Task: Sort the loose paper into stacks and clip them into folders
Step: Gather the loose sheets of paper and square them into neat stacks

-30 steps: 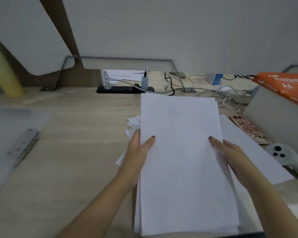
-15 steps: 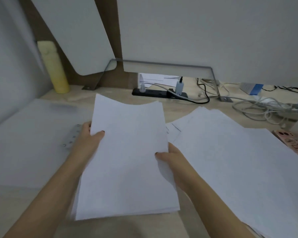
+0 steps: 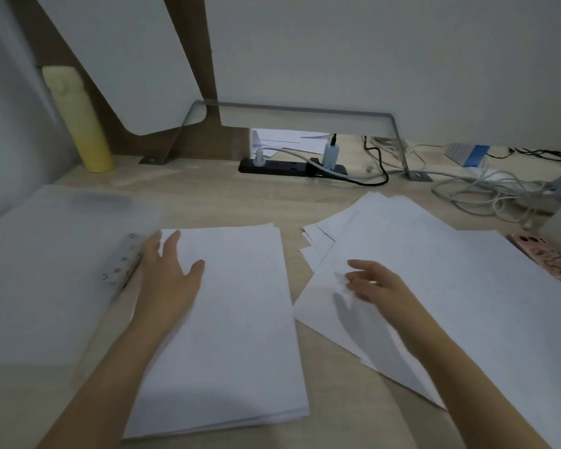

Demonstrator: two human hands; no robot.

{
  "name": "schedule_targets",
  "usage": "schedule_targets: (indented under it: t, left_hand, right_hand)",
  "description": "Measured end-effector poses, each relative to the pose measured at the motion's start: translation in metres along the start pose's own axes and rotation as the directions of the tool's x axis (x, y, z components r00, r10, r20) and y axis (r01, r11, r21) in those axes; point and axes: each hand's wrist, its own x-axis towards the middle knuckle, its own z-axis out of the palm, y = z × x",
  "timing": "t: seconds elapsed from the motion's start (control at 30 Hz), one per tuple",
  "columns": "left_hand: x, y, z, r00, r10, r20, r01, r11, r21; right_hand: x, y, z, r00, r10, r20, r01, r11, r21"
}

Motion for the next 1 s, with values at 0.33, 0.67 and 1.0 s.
schedule_targets:
  t: [0.33,0.67,1.0]
  left_hand:
    - [-0.035,0.085,0.099,0.825,0.151,0.545,-0.047,0.979,-0.201]
    - [-0.056,0.101,0.123,0.8,-0.011,0.6,0.17,0.963,-0.209]
    - [-0.077,0.094,0.124,0.727,0.02,0.687,0.197,0.951,-0.236]
  right_hand:
    - [-0.005,0.062,-0.144,0.841,0.216,-0.496,-0.285,0.956,-0.066]
    - [-0.021,0.077,-0.18,0.799,0.423,-0.428,-0.277,0.89,0.362]
    - [-0.034,0.074,-0.142,0.945,0.24,-0.222,-0.153,0.925,0.349]
